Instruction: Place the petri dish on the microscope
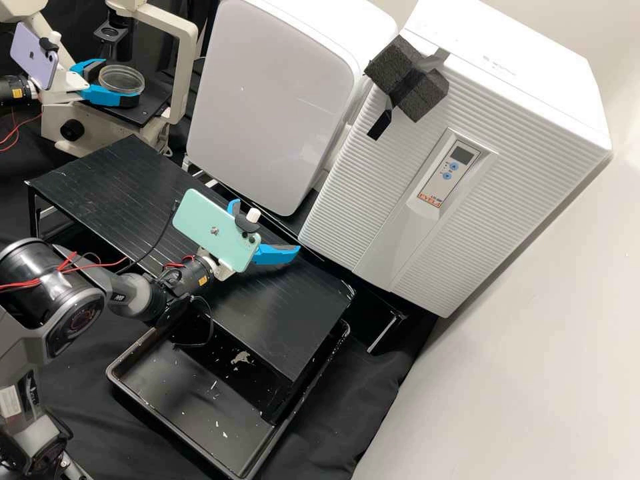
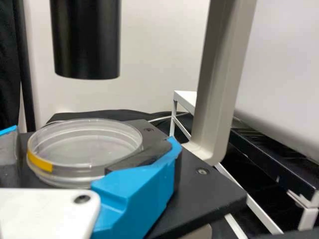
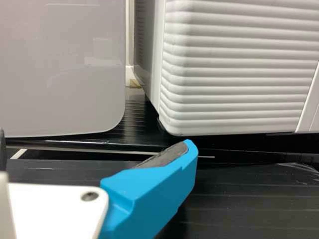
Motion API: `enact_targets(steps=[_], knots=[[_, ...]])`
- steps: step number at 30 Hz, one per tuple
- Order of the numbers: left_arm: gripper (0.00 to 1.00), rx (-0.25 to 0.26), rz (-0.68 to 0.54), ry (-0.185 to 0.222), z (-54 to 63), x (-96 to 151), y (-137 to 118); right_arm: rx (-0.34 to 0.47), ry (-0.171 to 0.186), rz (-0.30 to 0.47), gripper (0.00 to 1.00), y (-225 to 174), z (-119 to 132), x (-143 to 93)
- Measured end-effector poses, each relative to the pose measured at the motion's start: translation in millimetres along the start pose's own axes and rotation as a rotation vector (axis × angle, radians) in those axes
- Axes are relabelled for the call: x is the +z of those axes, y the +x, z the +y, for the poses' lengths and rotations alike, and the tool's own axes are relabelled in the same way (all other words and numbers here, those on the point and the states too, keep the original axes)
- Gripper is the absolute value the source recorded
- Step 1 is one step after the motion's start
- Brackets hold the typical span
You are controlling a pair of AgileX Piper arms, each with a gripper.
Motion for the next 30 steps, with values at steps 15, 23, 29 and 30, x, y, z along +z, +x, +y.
enact_targets(steps=[15, 23, 29, 30], knots=[[1.0, 0.033, 0.096, -0.053, -0.1, 13.9, -92.2, 0.0, 0.0, 0.0, 1.0, 0.0, 0.0, 0.0], [1.0, 0.157, 0.077, -0.002, -2.2, 43.9, -144.1, 0.0, 0.0, 0.0, 1.0, 0.0, 0.0, 0.0], [1.0, 0.234, 0.074, 0.024, -11.9, 60.4, -168.3, 0.0, 0.0, 0.0, 1.0, 0.0, 0.0, 0.0], [1.0, 0.244, 0.073, 0.014, -14.1, 63.1, -172.6, 0.0, 0.0, 0.0, 1.0, 0.0, 0.0, 0.0]])
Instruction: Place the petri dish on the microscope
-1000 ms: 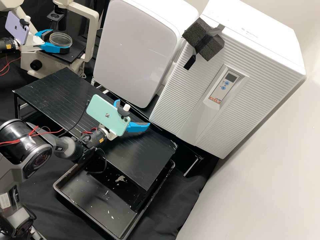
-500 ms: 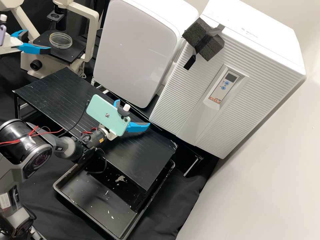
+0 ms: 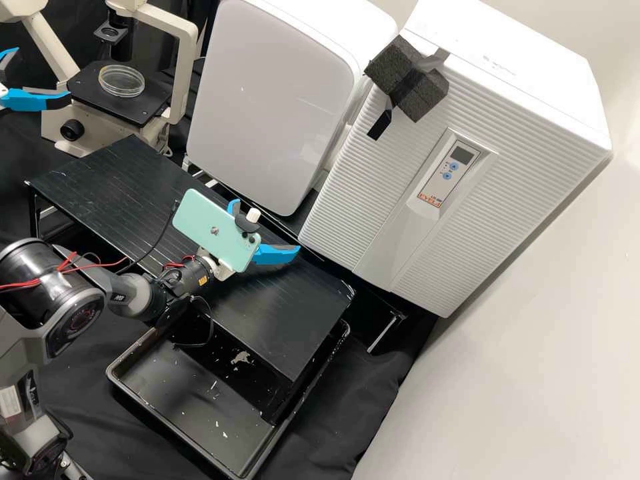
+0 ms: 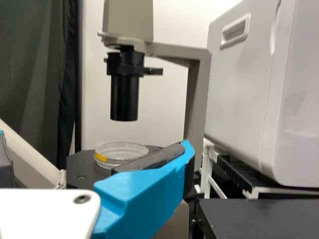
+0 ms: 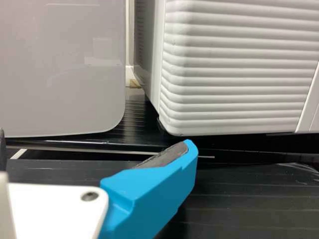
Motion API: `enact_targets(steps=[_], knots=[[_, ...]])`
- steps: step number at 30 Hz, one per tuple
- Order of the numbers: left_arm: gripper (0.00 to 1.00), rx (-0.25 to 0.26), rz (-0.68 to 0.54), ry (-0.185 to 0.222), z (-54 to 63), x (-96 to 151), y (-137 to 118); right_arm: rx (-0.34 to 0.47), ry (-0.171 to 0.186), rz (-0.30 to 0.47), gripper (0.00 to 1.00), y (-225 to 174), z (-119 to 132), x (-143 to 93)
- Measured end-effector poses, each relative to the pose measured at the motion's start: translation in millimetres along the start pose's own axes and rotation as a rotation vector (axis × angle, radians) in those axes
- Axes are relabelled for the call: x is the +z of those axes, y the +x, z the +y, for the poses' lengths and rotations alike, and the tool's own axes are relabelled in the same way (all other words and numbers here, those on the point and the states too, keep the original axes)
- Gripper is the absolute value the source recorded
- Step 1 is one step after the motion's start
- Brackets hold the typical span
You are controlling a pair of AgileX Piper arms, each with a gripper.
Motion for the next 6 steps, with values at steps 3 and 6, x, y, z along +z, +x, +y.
enact_targets(steps=[3, 6], knots=[[1.0, 0.021, -0.023, -0.024, -2.8, 6.6, -10.8, 0.0, 0.0, 0.0, 1.0, 0.0, 0.0, 0.0], [1.0, 0.011, -0.037, -0.04, -5.8, 10.7, -18.3, 0.0, 0.0, 0.0, 1.0, 0.0, 0.0, 0.0]])
